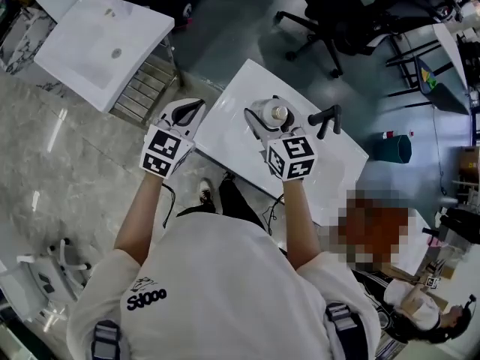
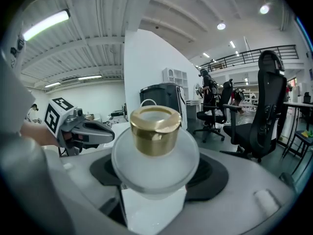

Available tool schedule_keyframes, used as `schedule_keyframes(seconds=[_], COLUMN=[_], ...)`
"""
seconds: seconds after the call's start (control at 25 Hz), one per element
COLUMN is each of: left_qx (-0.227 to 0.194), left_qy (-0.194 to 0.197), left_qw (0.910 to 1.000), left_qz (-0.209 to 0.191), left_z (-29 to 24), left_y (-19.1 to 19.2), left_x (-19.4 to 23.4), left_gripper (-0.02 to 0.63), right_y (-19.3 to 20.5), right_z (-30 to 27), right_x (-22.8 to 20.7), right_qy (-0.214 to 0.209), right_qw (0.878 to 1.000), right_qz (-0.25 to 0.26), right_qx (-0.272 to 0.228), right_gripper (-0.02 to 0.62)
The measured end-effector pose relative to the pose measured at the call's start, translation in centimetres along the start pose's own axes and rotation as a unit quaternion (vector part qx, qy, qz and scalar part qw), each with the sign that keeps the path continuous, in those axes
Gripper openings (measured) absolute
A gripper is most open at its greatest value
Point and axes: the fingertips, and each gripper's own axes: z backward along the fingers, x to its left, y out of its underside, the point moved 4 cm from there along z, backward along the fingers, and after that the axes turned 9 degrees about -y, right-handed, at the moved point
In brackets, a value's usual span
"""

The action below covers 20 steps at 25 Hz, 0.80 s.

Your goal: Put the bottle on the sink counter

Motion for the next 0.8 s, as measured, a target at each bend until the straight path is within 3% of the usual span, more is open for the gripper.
schedule_keyframes(seconds=[0.8], left_qx=[0.068], left_qy=[-0.058], left_qw=[0.9949], left_qz=[0.046], left_z=[-4.2], left_y=[4.2], left_x=[1.0], left_gripper=[0.006], right_y=[4.9], right_z=[-7.7], right_x=[-6.2], right_qy=[-0.057], right_qw=[0.997], right_qz=[0.006], right_qx=[0.050], right_gripper=[0.347])
